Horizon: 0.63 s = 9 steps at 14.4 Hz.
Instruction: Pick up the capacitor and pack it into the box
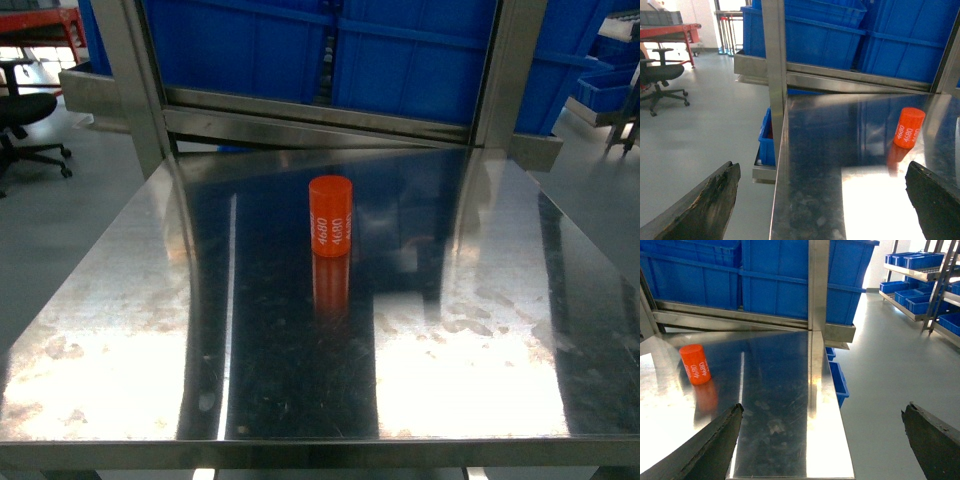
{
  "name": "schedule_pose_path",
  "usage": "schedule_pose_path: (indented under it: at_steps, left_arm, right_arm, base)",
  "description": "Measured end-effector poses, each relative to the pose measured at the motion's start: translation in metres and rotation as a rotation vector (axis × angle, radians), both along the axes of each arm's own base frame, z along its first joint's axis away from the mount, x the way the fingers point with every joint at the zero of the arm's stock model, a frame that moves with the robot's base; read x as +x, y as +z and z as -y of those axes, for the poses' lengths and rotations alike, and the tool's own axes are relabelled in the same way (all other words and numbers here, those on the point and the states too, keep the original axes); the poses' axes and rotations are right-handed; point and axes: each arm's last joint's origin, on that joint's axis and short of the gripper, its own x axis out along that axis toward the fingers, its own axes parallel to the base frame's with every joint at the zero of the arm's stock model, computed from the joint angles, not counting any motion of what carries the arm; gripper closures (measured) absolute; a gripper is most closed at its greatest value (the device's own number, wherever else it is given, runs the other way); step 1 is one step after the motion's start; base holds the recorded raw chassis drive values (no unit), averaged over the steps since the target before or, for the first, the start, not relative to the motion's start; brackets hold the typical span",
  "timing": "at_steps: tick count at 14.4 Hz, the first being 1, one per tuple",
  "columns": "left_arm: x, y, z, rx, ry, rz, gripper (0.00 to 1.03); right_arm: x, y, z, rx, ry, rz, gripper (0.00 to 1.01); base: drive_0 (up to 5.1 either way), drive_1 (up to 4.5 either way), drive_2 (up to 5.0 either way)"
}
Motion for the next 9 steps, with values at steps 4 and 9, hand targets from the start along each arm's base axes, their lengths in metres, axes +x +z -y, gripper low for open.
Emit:
schedule_pose_path:
  at_steps: [4, 9]
  left_arm:
    - [0.0, -0.0003, 0.0, 0.0, 0.0, -0.003, 0.05]
    - [0.0008, -0.0017, -0.0004, -0.017, 0.019, -0.051, 0.05]
  right_arm:
    - [0.0, -0.0002, 0.0, 0.0, 0.001, -0.002, 0.03]
    - [0.0, -0.0002, 0.0, 0.0, 0.001, -0.002, 0.03]
  base:
    - [0.0, 0.0, 0.0]
    - [0.0, 0.0, 0.0]
